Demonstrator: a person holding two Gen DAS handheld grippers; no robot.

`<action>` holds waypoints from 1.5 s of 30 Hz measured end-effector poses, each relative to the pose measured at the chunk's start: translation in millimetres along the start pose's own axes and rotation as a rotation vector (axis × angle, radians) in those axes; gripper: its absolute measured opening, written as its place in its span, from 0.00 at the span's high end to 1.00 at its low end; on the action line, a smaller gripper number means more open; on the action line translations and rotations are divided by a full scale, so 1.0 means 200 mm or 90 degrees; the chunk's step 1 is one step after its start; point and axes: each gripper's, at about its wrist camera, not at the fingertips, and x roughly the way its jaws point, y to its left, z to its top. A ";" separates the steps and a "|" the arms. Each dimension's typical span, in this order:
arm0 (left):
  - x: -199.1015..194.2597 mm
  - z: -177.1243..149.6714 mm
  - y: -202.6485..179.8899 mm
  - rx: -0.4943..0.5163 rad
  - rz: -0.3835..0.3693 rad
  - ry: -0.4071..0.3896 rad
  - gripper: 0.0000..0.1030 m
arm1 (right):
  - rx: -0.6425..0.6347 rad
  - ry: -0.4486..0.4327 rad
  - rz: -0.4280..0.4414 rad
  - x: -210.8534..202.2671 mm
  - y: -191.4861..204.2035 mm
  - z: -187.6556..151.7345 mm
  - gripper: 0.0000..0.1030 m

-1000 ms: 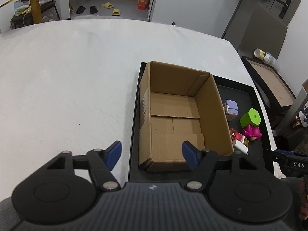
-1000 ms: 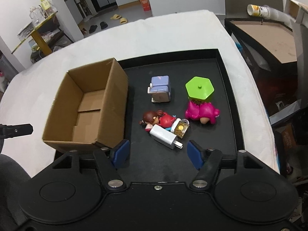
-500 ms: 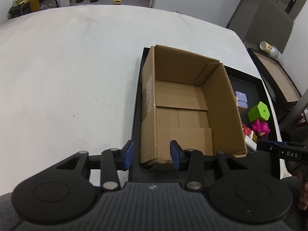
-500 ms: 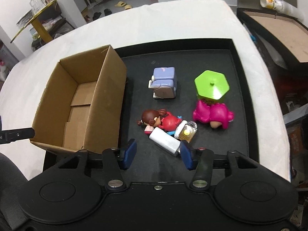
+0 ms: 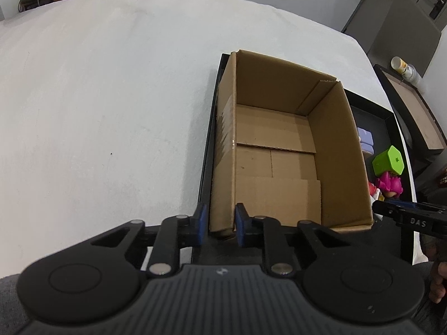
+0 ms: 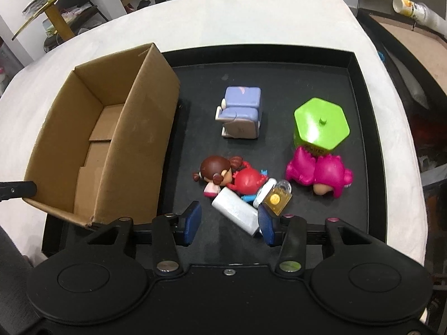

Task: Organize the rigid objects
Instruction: 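Lower the right tool onto the white charger and close its fingers, then carry the white charger into the cardboard box and open the right tool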

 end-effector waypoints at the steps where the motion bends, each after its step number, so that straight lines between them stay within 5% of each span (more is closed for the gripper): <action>1: 0.00 0.00 0.00 0.001 0.001 -0.002 0.87 | -0.002 0.001 -0.003 0.00 0.00 0.00 0.56; 7: -0.03 -0.01 0.01 -0.013 0.000 -0.013 0.93 | -0.015 0.042 -0.023 0.07 0.01 0.01 0.57; 11: -0.04 -0.01 0.02 -0.014 -0.005 -0.016 0.93 | -0.020 0.067 -0.012 0.10 0.03 0.00 0.75; 21: -0.04 -0.02 0.03 -0.014 -0.013 -0.011 0.93 | -0.038 0.096 -0.026 0.17 0.08 0.01 0.80; 45: -0.09 -0.03 0.00 -0.010 0.011 -0.043 0.93 | 0.005 -0.008 0.014 -0.20 0.25 0.01 0.80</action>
